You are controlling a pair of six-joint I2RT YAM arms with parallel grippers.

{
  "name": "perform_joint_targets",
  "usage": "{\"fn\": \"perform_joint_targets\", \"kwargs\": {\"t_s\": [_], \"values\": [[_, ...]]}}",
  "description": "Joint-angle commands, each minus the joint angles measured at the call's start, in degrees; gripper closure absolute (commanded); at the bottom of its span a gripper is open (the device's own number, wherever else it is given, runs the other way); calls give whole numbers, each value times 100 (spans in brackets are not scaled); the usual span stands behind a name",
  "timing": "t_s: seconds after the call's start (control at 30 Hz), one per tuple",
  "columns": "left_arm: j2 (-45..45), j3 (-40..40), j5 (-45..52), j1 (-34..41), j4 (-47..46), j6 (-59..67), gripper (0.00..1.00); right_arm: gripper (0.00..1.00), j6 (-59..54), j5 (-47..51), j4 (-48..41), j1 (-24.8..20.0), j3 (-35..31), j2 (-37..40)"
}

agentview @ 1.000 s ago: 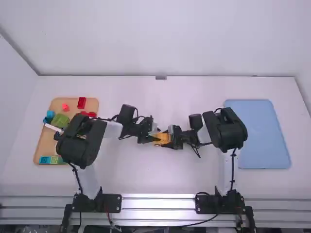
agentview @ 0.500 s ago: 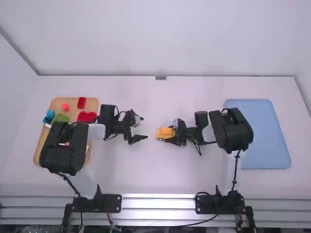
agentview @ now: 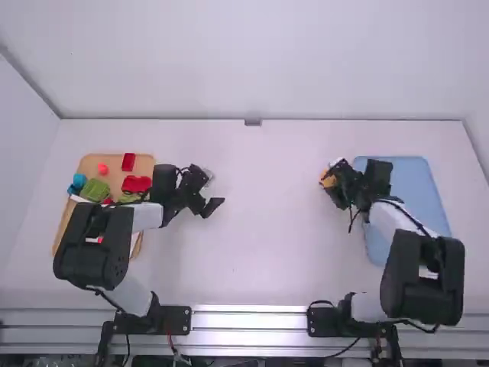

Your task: Assemble lego blocks to make yellow taxi

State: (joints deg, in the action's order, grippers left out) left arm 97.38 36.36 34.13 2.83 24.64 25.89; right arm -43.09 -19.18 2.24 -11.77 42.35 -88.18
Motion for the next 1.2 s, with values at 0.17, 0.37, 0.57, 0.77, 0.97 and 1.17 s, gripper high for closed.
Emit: {"fn": "perform_joint_targets", "kwargs": {"t_s": [0.17,0.37,0.57,0.77,0.97,1.17], "values": [[-151,-85,-210,-22,11,-212,1,76,798,275,785,-1521,0,-247],[-151,-83,-271,-15,9,-260,1,69,1637,118,1591,-2262,2,-933],[-173,7,-2083,251,-81,-1674,1,63,1628,122,1414,-2472,109,-1353],[-634,149,-3569,940,-671,-1751,1,2,2151,1040,498,-2494,509,-1311],[-1460,164,-4275,1388,-1117,-1751,1,2,2295,1095,-730,-2376,962,-986],[-2865,162,-3904,1429,-1749,-1755,1,2,2870,1606,-2203,-1825,1421,79]]}}
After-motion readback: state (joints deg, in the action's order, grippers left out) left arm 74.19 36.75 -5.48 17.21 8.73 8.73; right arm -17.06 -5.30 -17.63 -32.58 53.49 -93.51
